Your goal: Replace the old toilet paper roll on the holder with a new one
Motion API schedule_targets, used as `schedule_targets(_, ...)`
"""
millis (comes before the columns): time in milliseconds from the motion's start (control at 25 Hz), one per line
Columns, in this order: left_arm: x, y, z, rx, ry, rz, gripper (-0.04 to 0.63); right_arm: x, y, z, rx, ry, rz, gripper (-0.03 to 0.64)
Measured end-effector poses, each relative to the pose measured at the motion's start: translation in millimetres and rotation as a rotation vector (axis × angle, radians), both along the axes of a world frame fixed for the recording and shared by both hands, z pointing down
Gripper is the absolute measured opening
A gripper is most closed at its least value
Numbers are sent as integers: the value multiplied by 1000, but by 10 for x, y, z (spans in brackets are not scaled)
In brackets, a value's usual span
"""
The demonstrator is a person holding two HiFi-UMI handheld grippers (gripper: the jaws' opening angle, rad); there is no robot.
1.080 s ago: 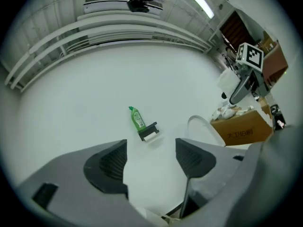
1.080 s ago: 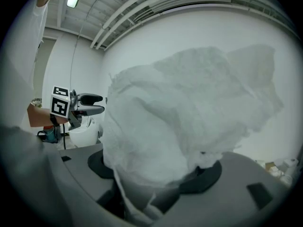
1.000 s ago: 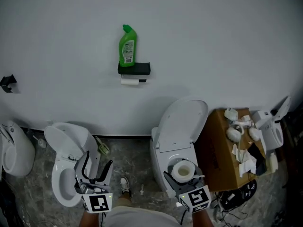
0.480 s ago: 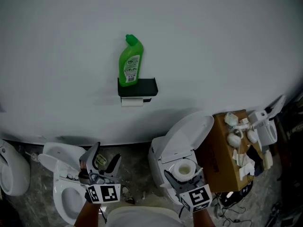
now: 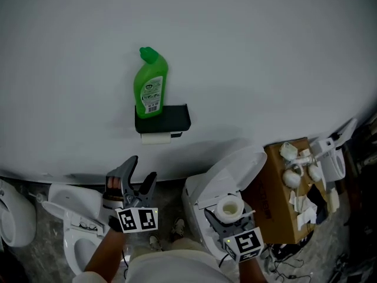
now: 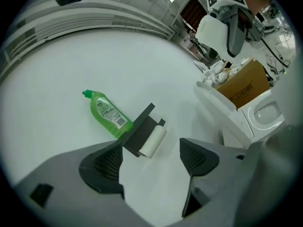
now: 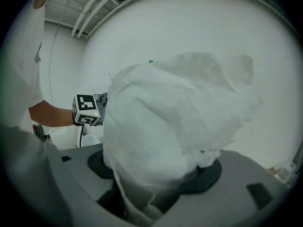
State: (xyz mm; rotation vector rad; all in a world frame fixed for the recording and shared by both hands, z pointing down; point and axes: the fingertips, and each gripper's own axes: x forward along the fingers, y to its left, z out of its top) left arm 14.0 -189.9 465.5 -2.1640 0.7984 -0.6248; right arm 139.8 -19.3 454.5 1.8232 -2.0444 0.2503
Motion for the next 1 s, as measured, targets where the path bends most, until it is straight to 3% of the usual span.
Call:
schedule_targets(240, 346, -308, 148, 15, -159, -30, 359, 266, -522, -136, 72, -6, -74, 336)
schedule_targets(480, 607, -632, 314, 20, -275, -69, 359, 479, -889, -83, 77, -40, -130, 336)
schedule_targets(1000, 751, -882, 389, 24, -335, -164, 341, 657, -1243, -25, 97, -71, -213, 336)
